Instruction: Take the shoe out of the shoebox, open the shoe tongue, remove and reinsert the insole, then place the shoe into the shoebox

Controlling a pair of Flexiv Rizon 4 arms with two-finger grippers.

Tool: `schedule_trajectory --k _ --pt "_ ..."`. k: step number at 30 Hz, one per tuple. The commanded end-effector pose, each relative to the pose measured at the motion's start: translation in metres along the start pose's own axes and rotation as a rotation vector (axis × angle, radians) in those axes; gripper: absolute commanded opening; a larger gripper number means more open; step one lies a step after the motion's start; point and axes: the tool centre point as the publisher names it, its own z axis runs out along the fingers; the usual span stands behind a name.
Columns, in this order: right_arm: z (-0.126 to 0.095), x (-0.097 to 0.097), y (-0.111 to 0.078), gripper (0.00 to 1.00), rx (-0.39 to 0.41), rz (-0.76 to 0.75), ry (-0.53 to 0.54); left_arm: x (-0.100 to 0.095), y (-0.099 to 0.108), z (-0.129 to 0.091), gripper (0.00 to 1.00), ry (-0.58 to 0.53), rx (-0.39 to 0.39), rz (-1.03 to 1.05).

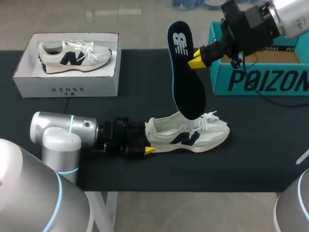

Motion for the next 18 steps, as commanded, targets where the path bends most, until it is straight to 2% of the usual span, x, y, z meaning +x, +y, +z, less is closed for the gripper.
schedule_trajectory --k 1,14,18 --pt "0.001 0.000 -0.001 0.00 -0.002 0.000 -0.001 0.001 0.002 0.001 0.00 -0.001 -0.001 0.001" --pt "0.001 0.000 -0.001 0.00 -0.002 0.000 -0.001 0.001 0.002 0.001 0.00 -0.001 -0.001 0.001" --pt "-0.007 0.021 0.010 0.00 -0.049 0.033 0.004 0.001 0.002 0.001 0.00 -0.001 -0.001 0.001"
